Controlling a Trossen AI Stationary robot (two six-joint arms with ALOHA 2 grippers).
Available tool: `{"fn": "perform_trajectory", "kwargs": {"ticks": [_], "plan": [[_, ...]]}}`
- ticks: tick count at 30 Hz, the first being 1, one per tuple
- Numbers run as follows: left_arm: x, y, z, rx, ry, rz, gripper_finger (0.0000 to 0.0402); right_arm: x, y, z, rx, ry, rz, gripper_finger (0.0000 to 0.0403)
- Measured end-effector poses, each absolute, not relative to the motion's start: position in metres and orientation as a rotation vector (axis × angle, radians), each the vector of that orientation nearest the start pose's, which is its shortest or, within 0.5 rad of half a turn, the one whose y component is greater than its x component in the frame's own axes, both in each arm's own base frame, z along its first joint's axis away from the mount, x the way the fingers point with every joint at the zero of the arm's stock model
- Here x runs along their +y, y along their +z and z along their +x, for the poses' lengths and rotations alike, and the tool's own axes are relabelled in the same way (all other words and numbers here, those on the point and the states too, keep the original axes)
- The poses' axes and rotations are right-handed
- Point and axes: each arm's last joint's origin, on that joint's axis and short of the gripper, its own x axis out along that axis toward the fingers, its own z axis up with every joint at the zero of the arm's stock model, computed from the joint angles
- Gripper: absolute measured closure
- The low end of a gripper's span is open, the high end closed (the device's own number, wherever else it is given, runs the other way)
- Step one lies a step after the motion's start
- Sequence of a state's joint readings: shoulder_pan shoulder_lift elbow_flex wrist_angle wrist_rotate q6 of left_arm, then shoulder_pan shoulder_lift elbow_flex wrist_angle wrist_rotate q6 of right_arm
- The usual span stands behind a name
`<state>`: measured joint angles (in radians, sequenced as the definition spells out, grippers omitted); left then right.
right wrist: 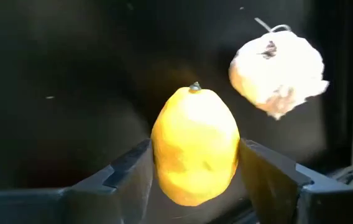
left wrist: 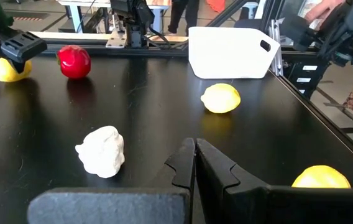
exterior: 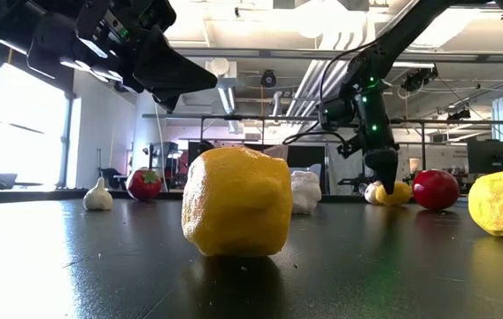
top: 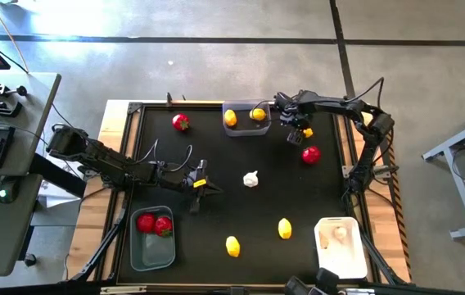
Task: Sort produce into baskets
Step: Put the top lemon into the transparent bin
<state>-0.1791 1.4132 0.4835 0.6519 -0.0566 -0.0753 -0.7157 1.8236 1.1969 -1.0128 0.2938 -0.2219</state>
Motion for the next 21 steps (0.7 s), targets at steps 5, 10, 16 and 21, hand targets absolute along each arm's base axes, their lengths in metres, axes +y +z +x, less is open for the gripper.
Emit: {"fn": "perform_trajectory", "kwargs": {"ticks": [5, 10, 16, 21], "plan": [[-0.046, 0.177, 0.262, 0.280, -0.111, -0.042, 0.0401, -0.210, 0.169, 0.229, 1.727, -0.561, 0.251, 0.0215], [-0.046, 0.177, 0.262, 0.280, -0.111, -0.042, 0.0402, -0.207, 0.169, 0.226, 1.755, -0.558, 0.312, 0.0245], [-0.046, 0.178, 0.262, 0.277, -0.103, -0.041, 0.0401, -0.206, 0.170, 0.224, 1.769, -0.594, 0.321, 0.0286], [-0.046, 0.178, 0.262, 0.276, -0.099, -0.041, 0.0402, -0.201, 0.174, 0.226, 1.752, -0.589, 0.343, 0.0298]]}}
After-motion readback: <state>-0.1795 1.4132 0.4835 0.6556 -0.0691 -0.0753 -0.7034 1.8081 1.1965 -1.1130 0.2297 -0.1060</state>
